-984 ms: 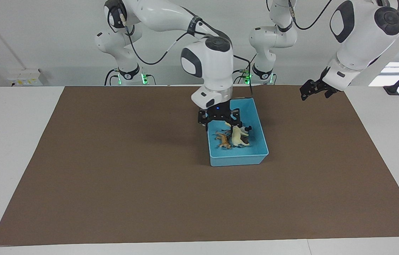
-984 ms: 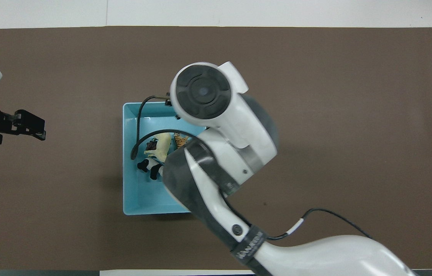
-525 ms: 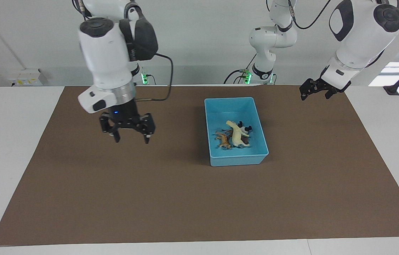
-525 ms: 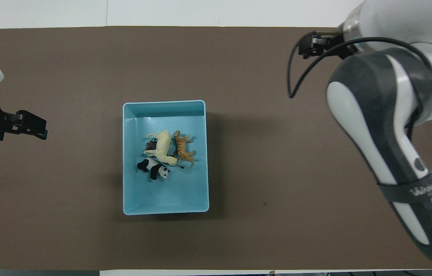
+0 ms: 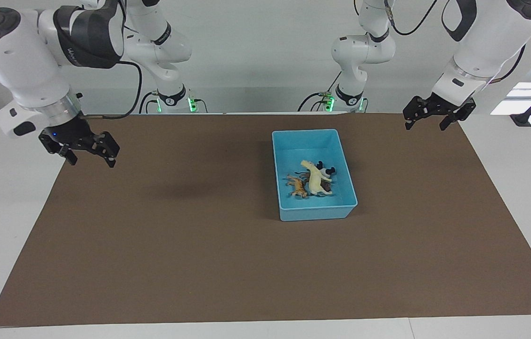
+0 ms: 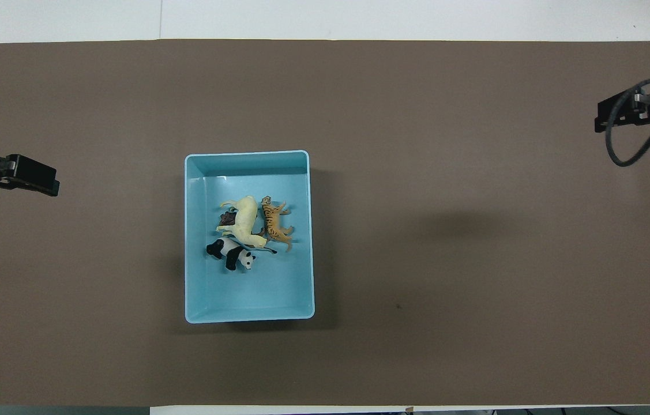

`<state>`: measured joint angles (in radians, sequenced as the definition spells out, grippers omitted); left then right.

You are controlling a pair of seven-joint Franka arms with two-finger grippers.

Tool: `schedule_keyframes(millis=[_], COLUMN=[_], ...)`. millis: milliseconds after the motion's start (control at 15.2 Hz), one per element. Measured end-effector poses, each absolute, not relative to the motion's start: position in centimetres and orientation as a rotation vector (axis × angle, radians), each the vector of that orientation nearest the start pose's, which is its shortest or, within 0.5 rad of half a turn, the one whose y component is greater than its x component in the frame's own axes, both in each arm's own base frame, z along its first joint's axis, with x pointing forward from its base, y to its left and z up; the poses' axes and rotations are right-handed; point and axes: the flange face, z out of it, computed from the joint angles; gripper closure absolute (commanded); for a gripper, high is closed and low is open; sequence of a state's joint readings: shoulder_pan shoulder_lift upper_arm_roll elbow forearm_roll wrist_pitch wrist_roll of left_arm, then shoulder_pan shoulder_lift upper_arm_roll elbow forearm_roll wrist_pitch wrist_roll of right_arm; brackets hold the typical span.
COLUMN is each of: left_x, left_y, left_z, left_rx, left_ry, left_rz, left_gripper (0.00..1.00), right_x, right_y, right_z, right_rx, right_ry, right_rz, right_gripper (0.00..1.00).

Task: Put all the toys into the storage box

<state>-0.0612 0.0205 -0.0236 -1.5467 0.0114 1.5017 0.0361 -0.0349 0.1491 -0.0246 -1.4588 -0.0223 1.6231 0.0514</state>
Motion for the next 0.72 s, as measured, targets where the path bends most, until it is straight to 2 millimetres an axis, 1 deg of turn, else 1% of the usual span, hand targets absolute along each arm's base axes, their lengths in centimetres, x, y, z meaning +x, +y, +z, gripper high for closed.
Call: schedule_keyframes(millis=[131, 328, 525, 721], left_x=[55.4, 55.4, 55.4, 55.2], left_y=[-4.6, -4.6, -4.7, -5.2], left_z=[61.9, 61.8, 61.8, 61.5], left_rx=[-3.126, -3.127, -3.127, -3.126], left_ry=[0.140, 0.108, 0.107, 0.122], left_rz=[0.076, 0.077, 0.081, 0.093], left_gripper=[0.00, 0.00, 0.00, 0.00], right_x=[58.3, 55.5, 54.8, 54.7], right_y=[-4.3, -4.1, -4.0, -4.1], right_z=[60.2, 61.1, 62.0, 62.1], right_rx=[-3.159, -3.157, -3.159, -3.159], right_ry=[0.194, 0.197, 0.198, 0.202], right_rz=[-0.014, 0.042, 0.029, 0.032], right_gripper=[0.00, 0.00, 0.00, 0.00])
